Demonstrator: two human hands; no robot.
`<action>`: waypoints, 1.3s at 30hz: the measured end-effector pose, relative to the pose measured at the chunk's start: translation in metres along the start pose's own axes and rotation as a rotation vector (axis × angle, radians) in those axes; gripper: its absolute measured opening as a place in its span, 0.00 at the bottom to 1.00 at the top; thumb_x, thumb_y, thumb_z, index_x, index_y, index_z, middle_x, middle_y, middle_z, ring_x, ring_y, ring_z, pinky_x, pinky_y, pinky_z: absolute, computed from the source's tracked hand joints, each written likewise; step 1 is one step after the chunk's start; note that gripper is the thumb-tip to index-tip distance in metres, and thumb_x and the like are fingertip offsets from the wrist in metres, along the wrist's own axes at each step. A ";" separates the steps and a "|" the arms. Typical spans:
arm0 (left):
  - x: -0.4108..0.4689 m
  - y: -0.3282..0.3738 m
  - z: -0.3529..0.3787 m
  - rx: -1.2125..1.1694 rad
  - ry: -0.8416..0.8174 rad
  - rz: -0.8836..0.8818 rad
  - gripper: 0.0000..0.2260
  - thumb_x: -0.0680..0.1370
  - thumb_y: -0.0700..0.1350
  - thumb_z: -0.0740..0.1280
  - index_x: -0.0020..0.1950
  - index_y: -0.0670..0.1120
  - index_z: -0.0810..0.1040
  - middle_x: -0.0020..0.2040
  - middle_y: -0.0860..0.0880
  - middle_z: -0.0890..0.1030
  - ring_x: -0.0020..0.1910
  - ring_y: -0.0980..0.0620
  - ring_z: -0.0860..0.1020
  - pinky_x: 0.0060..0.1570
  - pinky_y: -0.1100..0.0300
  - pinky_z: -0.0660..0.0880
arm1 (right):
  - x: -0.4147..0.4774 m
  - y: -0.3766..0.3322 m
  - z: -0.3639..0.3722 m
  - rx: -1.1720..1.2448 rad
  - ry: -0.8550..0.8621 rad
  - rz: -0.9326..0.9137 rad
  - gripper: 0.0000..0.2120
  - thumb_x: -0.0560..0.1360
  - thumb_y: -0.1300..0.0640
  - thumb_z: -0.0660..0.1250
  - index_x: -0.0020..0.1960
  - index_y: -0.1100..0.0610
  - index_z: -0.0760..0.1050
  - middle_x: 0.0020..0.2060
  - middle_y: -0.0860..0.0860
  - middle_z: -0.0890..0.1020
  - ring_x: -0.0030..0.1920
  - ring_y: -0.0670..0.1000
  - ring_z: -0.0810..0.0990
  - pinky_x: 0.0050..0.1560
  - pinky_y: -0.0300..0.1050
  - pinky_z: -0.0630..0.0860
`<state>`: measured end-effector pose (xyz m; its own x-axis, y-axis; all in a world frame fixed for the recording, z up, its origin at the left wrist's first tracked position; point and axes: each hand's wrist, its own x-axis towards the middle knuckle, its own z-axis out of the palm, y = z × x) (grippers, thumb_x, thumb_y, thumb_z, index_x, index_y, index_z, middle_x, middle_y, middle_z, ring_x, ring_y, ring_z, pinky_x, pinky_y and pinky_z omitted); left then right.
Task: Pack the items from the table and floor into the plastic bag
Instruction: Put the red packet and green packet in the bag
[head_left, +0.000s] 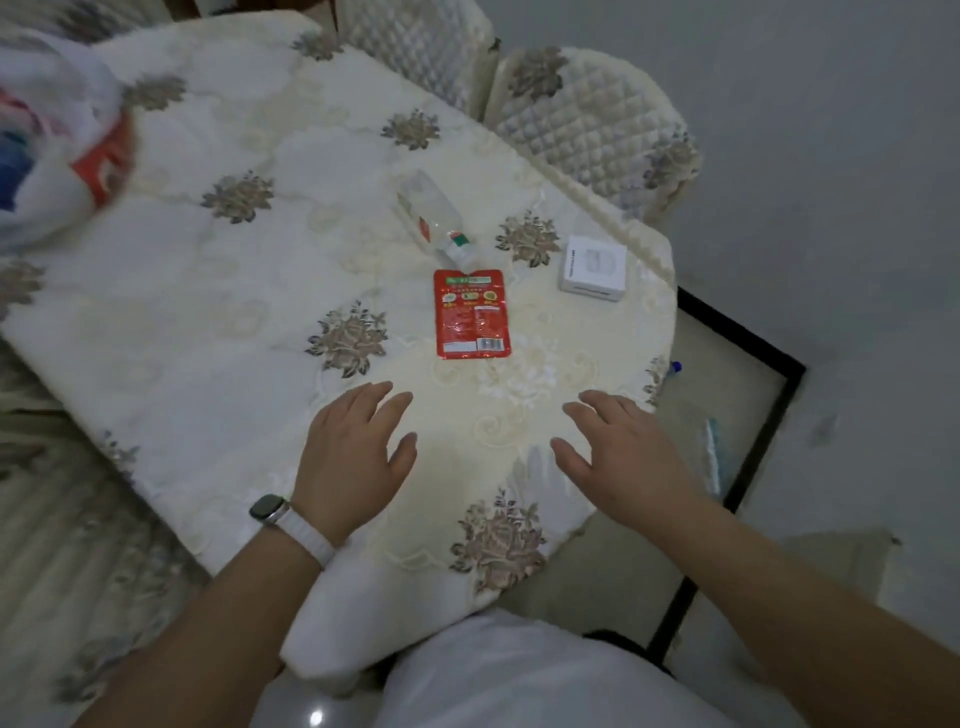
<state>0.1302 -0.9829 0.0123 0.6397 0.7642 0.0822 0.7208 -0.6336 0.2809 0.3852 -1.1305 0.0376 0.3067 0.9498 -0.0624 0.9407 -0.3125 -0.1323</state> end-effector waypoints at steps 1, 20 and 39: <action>0.000 -0.007 0.000 -0.004 0.027 -0.028 0.22 0.75 0.53 0.61 0.63 0.44 0.79 0.61 0.42 0.80 0.60 0.40 0.77 0.57 0.45 0.74 | 0.013 -0.003 0.003 0.002 -0.012 -0.025 0.24 0.75 0.42 0.59 0.62 0.56 0.77 0.61 0.55 0.79 0.60 0.59 0.77 0.56 0.55 0.75; -0.061 -0.019 0.041 -0.136 0.102 -1.106 0.21 0.76 0.46 0.69 0.68 0.40 0.75 0.66 0.37 0.74 0.63 0.35 0.72 0.63 0.43 0.71 | 0.247 0.016 0.069 0.159 -0.177 -0.274 0.25 0.75 0.43 0.66 0.64 0.58 0.69 0.59 0.58 0.74 0.58 0.60 0.73 0.54 0.56 0.73; -0.042 0.031 0.070 -0.303 0.161 -1.544 0.32 0.74 0.48 0.73 0.74 0.44 0.64 0.63 0.39 0.69 0.59 0.37 0.73 0.55 0.46 0.73 | 0.309 0.008 0.080 0.084 -0.386 -0.413 0.50 0.61 0.35 0.77 0.71 0.59 0.60 0.61 0.60 0.71 0.61 0.62 0.71 0.58 0.58 0.71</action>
<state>0.1449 -1.0434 -0.0495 -0.6775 0.6408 -0.3610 0.5339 0.7661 0.3577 0.4753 -0.8413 -0.0617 -0.1740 0.9228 -0.3436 0.9517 0.0679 -0.2995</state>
